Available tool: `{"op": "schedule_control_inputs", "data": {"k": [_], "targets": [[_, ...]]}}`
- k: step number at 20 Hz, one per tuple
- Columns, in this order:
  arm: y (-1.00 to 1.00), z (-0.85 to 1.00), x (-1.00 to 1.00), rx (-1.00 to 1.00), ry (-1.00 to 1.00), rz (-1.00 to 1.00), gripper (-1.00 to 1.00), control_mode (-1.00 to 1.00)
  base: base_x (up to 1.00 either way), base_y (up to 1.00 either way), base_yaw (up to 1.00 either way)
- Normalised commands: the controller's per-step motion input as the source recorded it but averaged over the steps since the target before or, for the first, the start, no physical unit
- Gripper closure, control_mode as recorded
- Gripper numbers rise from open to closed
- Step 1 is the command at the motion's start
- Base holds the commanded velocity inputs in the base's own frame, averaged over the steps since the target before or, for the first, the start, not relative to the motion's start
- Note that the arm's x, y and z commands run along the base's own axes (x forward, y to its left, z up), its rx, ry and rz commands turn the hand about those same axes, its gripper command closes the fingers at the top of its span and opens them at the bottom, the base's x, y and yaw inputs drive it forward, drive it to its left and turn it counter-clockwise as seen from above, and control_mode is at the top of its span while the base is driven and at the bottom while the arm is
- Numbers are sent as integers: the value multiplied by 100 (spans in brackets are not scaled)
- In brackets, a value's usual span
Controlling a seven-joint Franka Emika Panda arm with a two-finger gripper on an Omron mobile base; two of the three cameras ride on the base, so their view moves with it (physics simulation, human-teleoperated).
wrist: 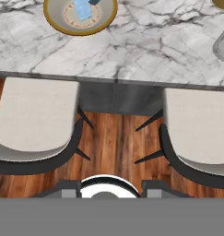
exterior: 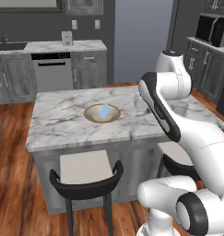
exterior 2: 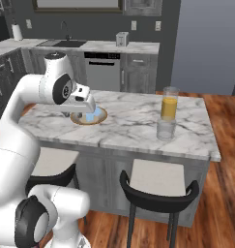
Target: There are two ice cubes in the ice bowl. Place both ice cubes in the glass cup.
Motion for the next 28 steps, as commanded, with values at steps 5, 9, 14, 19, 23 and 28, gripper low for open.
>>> {"op": "schedule_control_inputs", "data": {"k": [5,9,14,19,23,28], "targets": [[0,0,13,0,0,-2,-100,-100,0,0,0],[0,0,24,0,0,-4,-100,-100,0,0,0],[0,0,29,0,0,-4,-100,-100,0,0,0],[0,0,0,0,0,0,-100,-100,0,0,0],[0,0,0,0,0,0,-100,-100,0,0,0],[0,0,0,0,0,0,-100,-100,0,0,0]]}}
